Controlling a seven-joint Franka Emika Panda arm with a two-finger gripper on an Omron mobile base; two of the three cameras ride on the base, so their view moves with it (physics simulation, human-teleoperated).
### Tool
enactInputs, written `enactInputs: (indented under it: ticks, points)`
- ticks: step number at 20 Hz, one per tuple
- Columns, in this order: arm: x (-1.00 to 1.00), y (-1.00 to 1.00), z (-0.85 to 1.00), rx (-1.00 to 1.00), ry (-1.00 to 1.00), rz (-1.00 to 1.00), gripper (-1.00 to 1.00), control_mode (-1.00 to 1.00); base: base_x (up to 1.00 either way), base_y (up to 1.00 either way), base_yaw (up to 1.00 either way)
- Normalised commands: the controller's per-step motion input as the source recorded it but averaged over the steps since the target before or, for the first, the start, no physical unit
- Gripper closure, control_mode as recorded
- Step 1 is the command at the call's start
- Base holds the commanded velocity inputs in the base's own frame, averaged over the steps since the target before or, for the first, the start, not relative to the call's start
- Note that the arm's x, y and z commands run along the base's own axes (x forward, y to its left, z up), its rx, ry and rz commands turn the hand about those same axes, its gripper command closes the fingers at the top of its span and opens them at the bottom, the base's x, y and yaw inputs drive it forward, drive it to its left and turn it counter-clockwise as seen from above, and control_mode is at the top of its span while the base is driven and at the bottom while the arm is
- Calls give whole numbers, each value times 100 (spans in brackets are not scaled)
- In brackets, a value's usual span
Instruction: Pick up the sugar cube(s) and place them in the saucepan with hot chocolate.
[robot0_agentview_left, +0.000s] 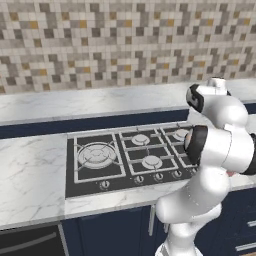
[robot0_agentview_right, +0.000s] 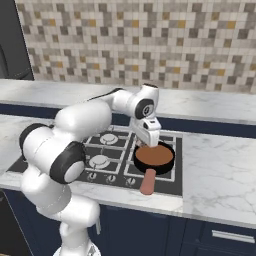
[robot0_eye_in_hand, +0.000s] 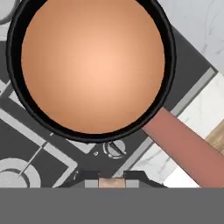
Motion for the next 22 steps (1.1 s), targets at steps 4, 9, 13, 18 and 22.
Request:
enactInputs:
  ticks: [4,9,13,18,22]
  points:
    - [43,-70,-40,-3,1,-15,100,-100,0,0,0]
    - [37,-21,-11,-1,-5,0,100,-100,0,0,0]
    - [30,-18,-28,-10,-2,0,100,-100,0,0,0]
    - [20,-8,-44,-21,1,1,100,-100,0,0,0]
    - [19,-11,-37,-5,-1,0,100,-100,0,0,0]
